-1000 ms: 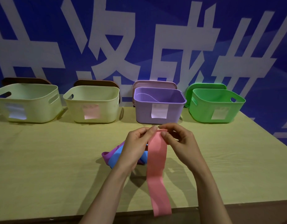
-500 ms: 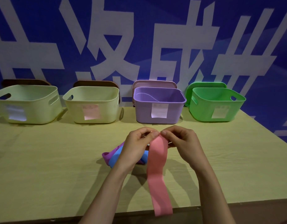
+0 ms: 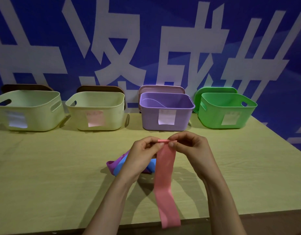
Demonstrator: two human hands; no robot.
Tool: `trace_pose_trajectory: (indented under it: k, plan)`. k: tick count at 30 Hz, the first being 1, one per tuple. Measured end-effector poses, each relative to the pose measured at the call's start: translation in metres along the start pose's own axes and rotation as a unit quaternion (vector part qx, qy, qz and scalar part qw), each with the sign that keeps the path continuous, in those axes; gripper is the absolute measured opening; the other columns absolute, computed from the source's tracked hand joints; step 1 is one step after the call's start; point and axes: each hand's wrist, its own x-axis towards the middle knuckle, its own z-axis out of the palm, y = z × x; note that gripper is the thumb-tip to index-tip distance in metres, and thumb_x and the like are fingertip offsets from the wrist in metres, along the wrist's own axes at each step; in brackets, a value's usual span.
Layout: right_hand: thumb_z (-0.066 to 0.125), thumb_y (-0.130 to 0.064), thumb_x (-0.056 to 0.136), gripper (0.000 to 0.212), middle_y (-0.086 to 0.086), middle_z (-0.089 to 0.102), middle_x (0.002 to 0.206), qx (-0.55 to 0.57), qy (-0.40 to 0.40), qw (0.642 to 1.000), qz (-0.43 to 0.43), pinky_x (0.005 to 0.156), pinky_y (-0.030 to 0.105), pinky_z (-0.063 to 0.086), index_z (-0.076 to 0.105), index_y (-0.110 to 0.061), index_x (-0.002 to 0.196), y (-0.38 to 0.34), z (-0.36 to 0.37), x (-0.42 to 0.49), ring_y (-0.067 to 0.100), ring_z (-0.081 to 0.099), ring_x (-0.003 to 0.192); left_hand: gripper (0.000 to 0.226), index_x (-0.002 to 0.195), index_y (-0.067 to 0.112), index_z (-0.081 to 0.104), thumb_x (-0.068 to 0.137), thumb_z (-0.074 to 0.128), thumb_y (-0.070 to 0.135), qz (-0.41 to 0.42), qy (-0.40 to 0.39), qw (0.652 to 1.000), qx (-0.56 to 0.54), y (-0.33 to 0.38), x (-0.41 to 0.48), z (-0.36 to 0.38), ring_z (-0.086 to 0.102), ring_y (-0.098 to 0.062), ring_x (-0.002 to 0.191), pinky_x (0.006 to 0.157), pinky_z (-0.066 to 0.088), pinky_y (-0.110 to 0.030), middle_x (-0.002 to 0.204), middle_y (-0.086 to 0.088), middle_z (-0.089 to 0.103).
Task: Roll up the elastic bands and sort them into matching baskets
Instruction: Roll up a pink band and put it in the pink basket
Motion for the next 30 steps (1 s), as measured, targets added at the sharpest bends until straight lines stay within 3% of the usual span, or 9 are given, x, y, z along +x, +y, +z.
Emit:
trace_pose_trajectory:
  k: [9,12,14,17,20,23,25,30]
  plan:
    - [0.072,0.009,0.072,0.025,0.003,0.074,0.074,-0.041,0.05,0.998,-0.004,0.074,0.024,0.055,0.074,-0.015,0.072,-0.001,0.003,0.001,0.012,0.07,0.076,0.022,0.106,0.012,0.069,0.094,0.051,0.005,-0.015,-0.046,0.999,-0.008,0.005,-0.004,0.002,0.068,-0.018,0.091,0.084,0.054,-0.03,0.099,-0.007,0.072]
    - [0.072,0.01,0.072,0.025,0.001,0.074,0.073,-0.051,0.055,0.997,-0.023,0.072,0.02,0.054,0.074,-0.015,0.071,-0.001,0.005,0.001,0.01,0.07,0.075,0.013,0.098,0.015,0.072,0.088,0.063,0.017,-0.023,-0.016,0.999,-0.027,0.003,-0.001,0.007,0.067,-0.014,0.086,0.08,0.053,-0.032,0.091,-0.004,0.073]
    - [0.072,0.01,0.072,0.022,0.002,0.074,0.074,-0.036,0.047,0.998,-0.024,0.071,0.019,0.054,0.074,-0.012,0.072,-0.001,0.007,0.0,0.01,0.07,0.075,0.022,0.092,0.014,0.073,0.085,0.064,0.032,-0.031,0.018,0.999,-0.038,0.002,0.001,0.01,0.067,-0.017,0.085,0.081,0.054,-0.035,0.087,-0.005,0.073]
    - [0.072,0.009,0.072,0.02,0.002,0.074,0.076,-0.035,0.039,0.998,-0.02,0.072,0.02,0.054,0.073,-0.01,0.075,-0.001,0.006,0.0,0.01,0.07,0.077,0.019,0.089,0.014,0.074,0.088,0.063,0.03,-0.033,0.043,0.998,-0.027,0.001,0.004,0.011,0.067,-0.019,0.085,0.082,0.054,-0.036,0.087,-0.007,0.073]
    - [0.072,0.007,0.075,0.02,0.001,0.074,0.083,-0.027,0.009,1.0,-0.004,0.073,0.02,0.053,0.072,-0.011,0.084,0.0,0.002,0.0,0.01,0.069,0.082,0.014,0.09,0.016,0.074,0.088,0.064,0.024,-0.025,0.034,0.999,-0.023,0.0,0.004,0.009,0.067,-0.019,0.087,0.081,0.053,-0.034,0.089,-0.005,0.073]
    - [0.07,-0.01,0.083,0.019,0.003,0.071,0.092,-0.013,-0.019,0.999,0.03,0.077,0.024,0.055,0.069,-0.014,0.102,0.003,-0.001,0.0,0.013,0.068,0.085,0.009,0.089,0.016,0.073,0.087,0.064,0.02,-0.004,0.037,0.999,-0.016,0.0,0.003,0.008,0.067,-0.017,0.087,0.083,0.053,-0.033,0.087,-0.003,0.073]
    - [0.064,-0.02,0.089,0.012,0.007,0.071,0.086,-0.028,-0.022,0.999,0.04,0.074,0.026,0.056,0.071,-0.013,0.095,0.005,0.001,0.0,0.016,0.067,0.081,0.008,0.089,0.013,0.071,0.087,0.065,0.018,0.011,0.038,0.999,-0.01,0.0,0.002,0.009,0.067,-0.016,0.088,0.084,0.054,-0.03,0.087,-0.002,0.072]
    - [0.064,-0.017,0.089,0.012,0.018,0.068,0.08,-0.035,-0.004,0.999,0.019,0.069,0.03,0.053,0.074,-0.013,0.082,0.007,0.003,0.0,0.017,0.059,0.073,0.012,0.094,0.01,0.069,0.086,0.066,0.019,0.02,0.033,0.999,-0.012,0.0,0.001,0.008,0.066,-0.018,0.093,0.084,0.054,-0.031,0.094,-0.006,0.071]
